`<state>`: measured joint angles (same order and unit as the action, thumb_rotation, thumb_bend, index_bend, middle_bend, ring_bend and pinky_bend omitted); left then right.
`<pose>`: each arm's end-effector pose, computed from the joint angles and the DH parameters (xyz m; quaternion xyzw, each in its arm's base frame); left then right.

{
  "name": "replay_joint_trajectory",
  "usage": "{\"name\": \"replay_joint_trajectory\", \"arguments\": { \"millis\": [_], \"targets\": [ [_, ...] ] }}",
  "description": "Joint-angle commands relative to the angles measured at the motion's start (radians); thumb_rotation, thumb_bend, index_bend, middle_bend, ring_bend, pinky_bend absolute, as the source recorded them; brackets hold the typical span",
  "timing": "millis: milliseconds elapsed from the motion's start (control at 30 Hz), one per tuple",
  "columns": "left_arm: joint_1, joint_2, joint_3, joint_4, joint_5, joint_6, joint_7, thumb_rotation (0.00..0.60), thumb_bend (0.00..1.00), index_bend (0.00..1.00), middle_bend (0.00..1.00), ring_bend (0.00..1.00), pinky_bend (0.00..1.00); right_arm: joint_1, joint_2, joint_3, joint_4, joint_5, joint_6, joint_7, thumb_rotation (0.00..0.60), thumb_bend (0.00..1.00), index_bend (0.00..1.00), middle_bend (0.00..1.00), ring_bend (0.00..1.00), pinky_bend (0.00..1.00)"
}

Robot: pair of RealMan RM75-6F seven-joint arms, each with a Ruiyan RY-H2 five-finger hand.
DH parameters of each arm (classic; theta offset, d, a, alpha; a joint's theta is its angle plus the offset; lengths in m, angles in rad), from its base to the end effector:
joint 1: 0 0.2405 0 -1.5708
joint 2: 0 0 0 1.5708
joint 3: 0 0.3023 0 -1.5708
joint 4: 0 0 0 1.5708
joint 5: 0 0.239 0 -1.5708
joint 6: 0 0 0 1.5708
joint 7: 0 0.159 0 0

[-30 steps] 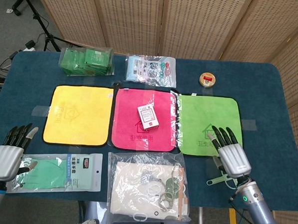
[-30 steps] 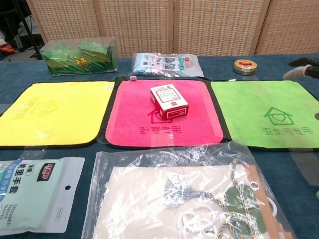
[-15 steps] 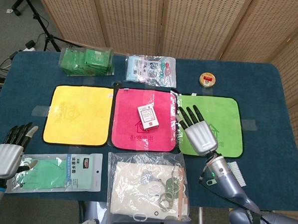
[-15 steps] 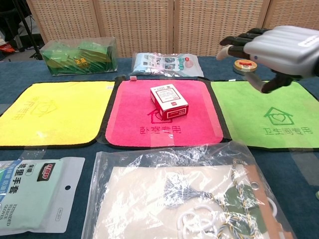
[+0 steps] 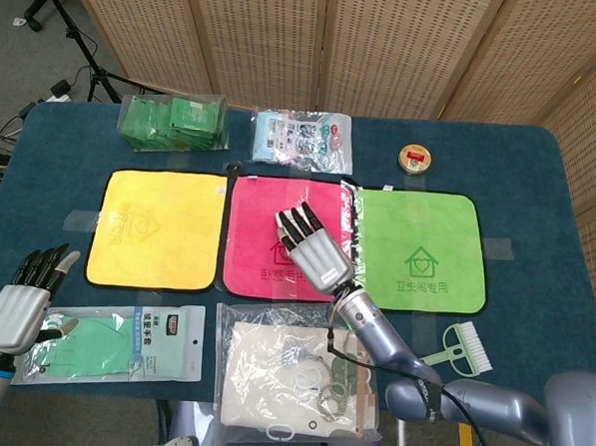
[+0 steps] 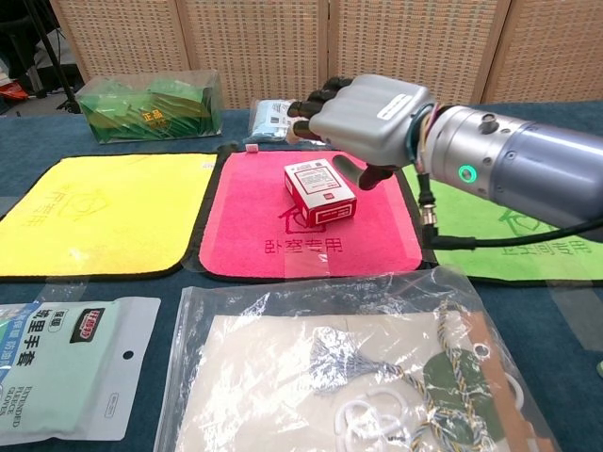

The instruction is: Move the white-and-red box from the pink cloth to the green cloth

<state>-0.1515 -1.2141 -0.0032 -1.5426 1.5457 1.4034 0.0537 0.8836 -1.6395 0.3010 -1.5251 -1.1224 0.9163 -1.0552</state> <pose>-0.3582 0.2141 0.1019 -0.6516 -0.3827 -0.3683 0.5416 -0.0630 -0.4035 -0.0687 0.8269 -0.0742 0.3100 0.4633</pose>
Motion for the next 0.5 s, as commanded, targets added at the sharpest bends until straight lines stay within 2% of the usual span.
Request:
{"name": "replay_joint_trajectory", "arguments": {
  "millis": [33,500],
  "targets": [
    [-0.001,-0.001,0.000,0.002,-0.001,-0.002,-0.003,0.600,0.16,0.00,0.00,0.00,0.00,0.030,-0.031,-0.001,0.029,0.027,-0.013,-0.017,0.600,0.72,0.15,0.04,0.00,0.00],
    [-0.013,-0.005,-0.005,0.023,-0.033,-0.037,-0.026,0.600,0.16,0.00,0.00,0.00,0.00,0.166,-0.177,-0.006,0.259,0.154,-0.093,-0.007,0.600,0.72,0.15,0.04,0.00,0.00]
  ]
}}
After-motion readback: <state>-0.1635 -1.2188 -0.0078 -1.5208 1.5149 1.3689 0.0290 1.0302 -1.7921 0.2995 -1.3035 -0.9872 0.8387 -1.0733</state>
